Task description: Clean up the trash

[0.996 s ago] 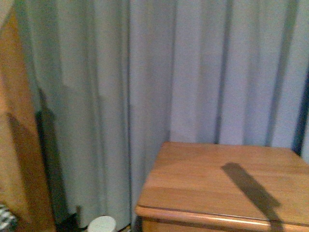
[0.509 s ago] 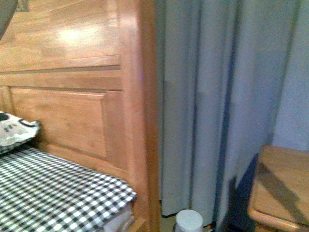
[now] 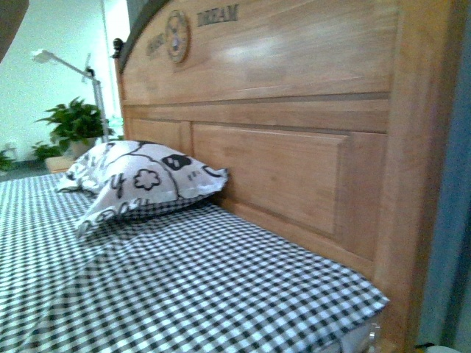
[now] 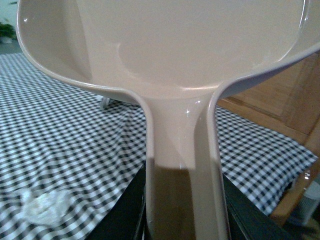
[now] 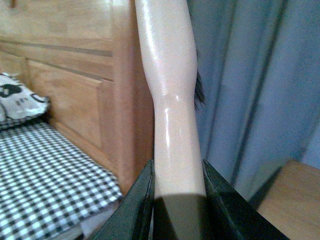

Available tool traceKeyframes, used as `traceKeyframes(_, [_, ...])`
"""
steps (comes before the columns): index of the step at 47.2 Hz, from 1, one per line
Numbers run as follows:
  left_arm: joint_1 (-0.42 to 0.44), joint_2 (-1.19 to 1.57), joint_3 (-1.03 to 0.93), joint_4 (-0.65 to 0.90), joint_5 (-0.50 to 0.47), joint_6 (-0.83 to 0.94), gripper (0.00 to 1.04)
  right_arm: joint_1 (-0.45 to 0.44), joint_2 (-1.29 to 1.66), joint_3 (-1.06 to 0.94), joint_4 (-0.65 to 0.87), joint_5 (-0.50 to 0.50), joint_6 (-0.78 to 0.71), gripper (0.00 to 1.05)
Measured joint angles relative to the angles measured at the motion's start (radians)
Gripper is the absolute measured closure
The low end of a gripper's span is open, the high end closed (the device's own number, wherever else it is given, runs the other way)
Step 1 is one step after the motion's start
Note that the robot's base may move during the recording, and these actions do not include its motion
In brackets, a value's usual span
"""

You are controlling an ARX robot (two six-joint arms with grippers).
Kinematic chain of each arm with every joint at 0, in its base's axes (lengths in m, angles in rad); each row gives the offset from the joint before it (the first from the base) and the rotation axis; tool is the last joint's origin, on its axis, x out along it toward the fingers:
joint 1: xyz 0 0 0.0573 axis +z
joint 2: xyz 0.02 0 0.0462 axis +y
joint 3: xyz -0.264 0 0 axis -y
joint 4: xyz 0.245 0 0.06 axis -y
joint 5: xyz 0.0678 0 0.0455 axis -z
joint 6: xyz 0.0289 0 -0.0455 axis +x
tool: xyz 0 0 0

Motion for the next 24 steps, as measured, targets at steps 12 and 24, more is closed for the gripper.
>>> traceKeyframes(12, [0.0,0.0,0.0,0.0,0.0,0.0,0.79,0.0,0.0,-0.001,0.0,0.0,0.0,0.82])
traceKeyframes(24, [0.0,0.001,-0.002,0.0,0.0,0.0,0.79,0.0,0.001,-0.002,0.001,0.0,0.0,0.82])
